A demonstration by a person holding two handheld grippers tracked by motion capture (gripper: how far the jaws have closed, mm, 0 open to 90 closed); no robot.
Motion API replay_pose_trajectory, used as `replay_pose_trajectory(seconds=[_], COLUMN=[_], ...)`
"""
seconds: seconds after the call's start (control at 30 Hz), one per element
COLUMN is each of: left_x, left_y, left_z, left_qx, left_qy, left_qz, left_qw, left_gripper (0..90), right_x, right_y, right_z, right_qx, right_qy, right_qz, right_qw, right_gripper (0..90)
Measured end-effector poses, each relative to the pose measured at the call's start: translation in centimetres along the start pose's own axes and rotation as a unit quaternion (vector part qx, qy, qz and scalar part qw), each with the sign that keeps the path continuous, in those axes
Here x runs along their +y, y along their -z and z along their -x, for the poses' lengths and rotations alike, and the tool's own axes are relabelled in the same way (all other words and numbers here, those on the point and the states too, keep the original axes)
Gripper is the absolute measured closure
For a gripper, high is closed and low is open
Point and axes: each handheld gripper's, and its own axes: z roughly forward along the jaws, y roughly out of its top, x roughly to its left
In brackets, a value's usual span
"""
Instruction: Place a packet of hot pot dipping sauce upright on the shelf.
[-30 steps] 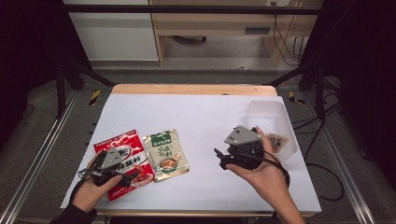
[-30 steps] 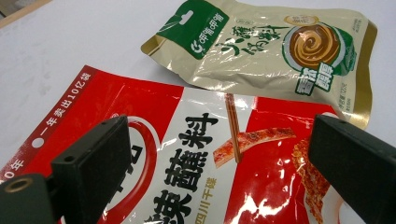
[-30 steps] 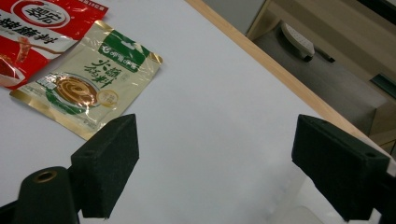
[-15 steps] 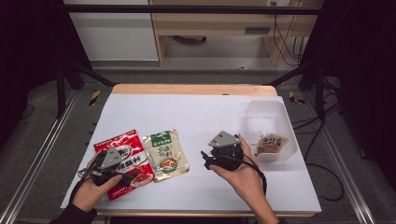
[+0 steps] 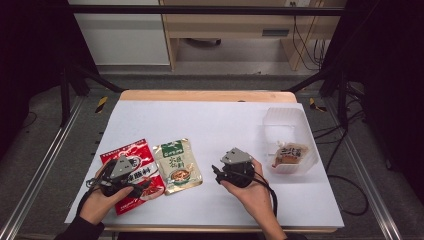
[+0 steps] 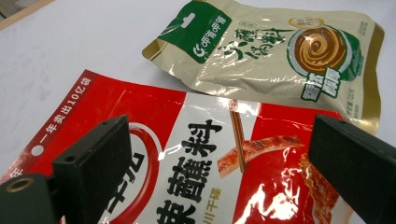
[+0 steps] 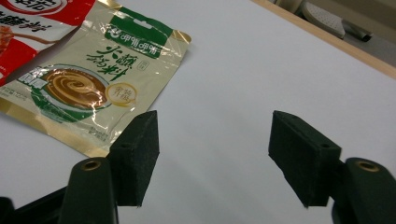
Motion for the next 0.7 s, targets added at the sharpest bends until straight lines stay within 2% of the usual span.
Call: replay_pose_trajectory(seconds=[0.07, 0.23, 0.3, 0.53, 0.7], left_x=[0.3, 1.2, 1.6, 2.5, 3.0], left_y=[-0.3, -0.8, -0.8, -1.4, -2.2], left_z=[-0.1, -0.5, -0.9, -2.1, -2.7], left_qx=[-0.001, -0.004, -0.004, -0.003, -0.005], left_qy=[0.0, -0.004, -0.013, -0.004, -0.008], left_qz=[0.003, 0.007, 0.004, 0.009, 0.004], left_qw=[1.0, 1.0, 0.9999, 0.9999, 0.9999], left_gripper=[6.2, 6.1, 6.2, 6.2, 6.5], right_x=[-0.4, -1.0, -1.2, -1.4, -1.4], right_y=[-0.2, -0.4, -0.5, -0.8, -1.0], right_z=[-0.2, -0.8, -0.9, -1.3, -1.6], right_qx=[0.002, 0.008, 0.014, 0.019, 0.02], right_qy=[-0.004, 0.005, 0.007, 0.011, 0.015], right_qz=[0.0, -0.012, -0.015, -0.021, -0.023], right_qw=[1.0, 0.9999, 0.9998, 0.9995, 0.9994], right_gripper=[36.6, 40.6, 42.0, 43.2, 43.3])
